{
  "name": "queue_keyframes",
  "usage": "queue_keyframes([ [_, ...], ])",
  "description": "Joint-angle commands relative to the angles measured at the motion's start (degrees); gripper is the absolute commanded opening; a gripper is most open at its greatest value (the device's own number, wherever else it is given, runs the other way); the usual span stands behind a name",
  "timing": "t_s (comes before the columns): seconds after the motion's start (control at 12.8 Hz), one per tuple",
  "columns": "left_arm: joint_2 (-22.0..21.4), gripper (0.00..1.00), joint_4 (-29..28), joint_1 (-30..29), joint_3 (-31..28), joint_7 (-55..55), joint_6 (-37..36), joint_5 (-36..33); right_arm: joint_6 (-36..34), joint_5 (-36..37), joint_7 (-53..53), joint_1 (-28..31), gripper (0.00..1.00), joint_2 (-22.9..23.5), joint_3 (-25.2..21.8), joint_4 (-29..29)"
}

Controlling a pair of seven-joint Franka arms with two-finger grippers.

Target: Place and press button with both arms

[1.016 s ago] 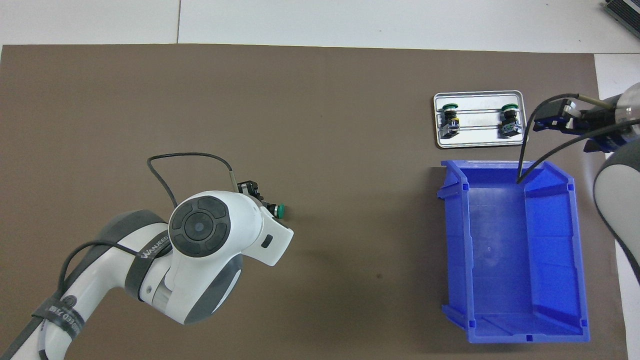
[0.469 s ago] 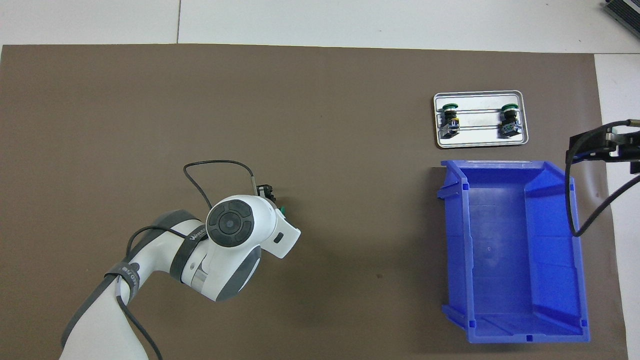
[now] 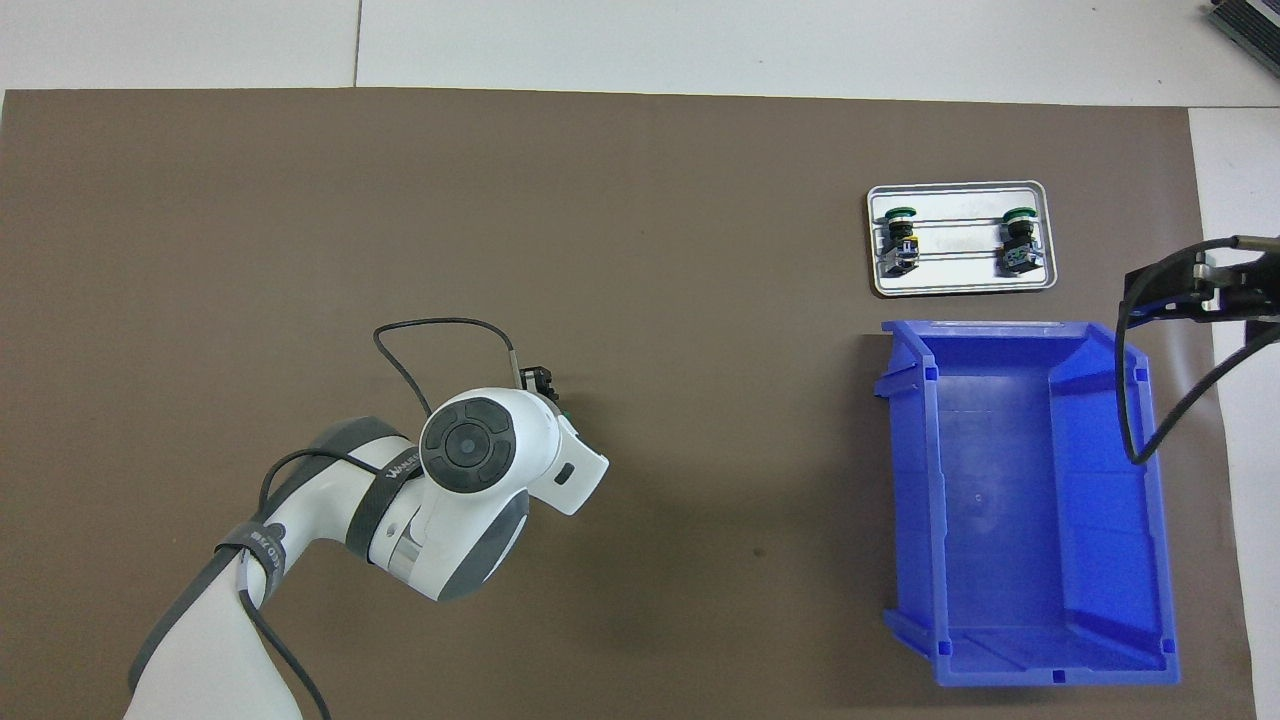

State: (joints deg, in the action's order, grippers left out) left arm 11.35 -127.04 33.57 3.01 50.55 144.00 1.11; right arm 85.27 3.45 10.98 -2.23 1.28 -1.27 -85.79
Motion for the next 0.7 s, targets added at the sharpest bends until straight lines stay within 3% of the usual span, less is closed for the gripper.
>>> queue_keyframes([
  [0.0,0.7,0.74,0.8,1.1,-1.0,-1.0,-1.7,-0.6,-0.5,-1.1,-0.6,0.2,1.00,-0.4,0.2,-0.4],
  [0.23,0.7,0.83,2.0,0.8,-1.0,-1.4,-3.3,-0.6,-0.6,-1.1,-0.6,0.2,1.00,-0.4,0.2,-0.4],
  [0.62,1.3,0.77,1.6,-2.0,-0.6,-2.6,-0.3,0.0,-0.5,-1.1,-0.5,0.2,1.00,-0.4,0.2,-0.3],
])
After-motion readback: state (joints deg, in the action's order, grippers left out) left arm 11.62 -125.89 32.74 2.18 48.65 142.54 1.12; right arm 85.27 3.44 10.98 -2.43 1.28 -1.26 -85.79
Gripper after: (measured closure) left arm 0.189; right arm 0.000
